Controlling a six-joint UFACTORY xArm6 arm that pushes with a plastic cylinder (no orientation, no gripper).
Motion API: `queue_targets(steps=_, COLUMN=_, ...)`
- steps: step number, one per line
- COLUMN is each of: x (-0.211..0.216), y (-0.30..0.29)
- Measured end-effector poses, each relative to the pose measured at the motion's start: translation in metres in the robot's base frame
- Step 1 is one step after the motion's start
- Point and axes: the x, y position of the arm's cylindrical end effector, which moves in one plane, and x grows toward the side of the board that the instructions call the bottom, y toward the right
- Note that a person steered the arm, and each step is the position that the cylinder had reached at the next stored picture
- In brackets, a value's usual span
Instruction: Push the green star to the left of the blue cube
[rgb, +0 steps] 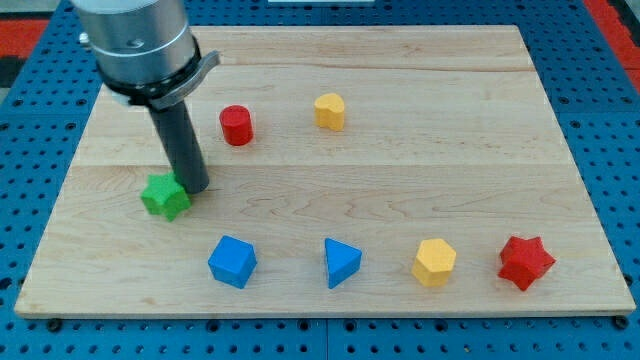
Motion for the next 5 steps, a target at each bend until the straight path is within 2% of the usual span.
queue_targets(steps=1, x=0.018, y=-0.016)
queue_targets(steps=2, x=-0.008, y=-0.016)
queue_targets(steps=3, x=-0.01, y=-0.044)
queue_targets(steps=5, x=0.041, y=-0.073)
